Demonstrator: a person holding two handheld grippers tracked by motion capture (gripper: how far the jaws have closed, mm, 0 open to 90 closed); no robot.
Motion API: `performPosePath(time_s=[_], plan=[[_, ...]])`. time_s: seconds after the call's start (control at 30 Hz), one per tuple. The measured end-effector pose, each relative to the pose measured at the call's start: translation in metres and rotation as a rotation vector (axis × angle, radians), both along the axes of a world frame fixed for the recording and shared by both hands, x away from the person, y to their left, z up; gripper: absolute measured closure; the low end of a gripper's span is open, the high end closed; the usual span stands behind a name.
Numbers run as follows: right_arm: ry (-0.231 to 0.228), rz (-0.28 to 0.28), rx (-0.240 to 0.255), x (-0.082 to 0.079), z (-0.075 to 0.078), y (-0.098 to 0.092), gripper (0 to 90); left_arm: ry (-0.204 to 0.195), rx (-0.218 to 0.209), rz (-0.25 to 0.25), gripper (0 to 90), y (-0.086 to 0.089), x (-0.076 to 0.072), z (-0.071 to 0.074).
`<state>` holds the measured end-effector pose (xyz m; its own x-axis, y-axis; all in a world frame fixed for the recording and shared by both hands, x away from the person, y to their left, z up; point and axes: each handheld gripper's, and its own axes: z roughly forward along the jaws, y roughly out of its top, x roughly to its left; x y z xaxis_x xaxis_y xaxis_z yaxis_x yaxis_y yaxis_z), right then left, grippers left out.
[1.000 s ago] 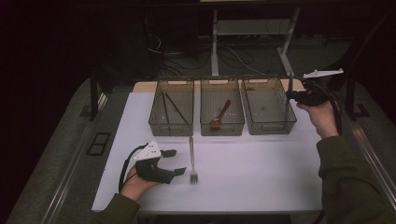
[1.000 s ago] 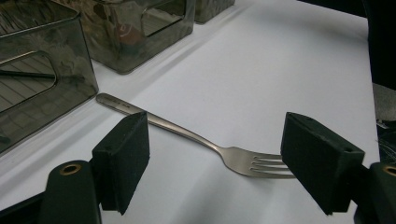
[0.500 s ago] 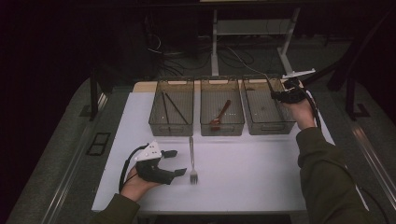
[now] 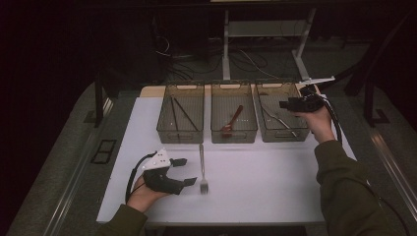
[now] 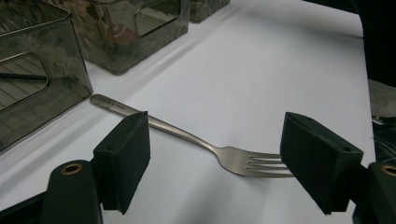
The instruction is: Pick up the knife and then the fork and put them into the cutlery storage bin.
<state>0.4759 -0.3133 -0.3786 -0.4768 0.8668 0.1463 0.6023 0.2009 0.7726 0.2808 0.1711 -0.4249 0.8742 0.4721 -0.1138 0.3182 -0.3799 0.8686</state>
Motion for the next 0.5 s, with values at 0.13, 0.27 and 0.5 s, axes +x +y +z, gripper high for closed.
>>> performPosePath(time_s=[0.13,0.27,0.5], plan=[[-0.042,0.029,0.027,-0.014,0.009,0.001,37.4,0.001,0.001,-0.001,24.4,0.0,0.0,0.0],[-0.074,0.059,0.044,-0.031,0.017,0.003,31.7,-0.003,0.008,0.0,25.8,0.0,0.0,0.0],[-0.112,0.095,0.054,-0.064,0.022,0.007,27.4,0.014,0.026,-0.022,36.7,-0.001,-0.001,0.001]])
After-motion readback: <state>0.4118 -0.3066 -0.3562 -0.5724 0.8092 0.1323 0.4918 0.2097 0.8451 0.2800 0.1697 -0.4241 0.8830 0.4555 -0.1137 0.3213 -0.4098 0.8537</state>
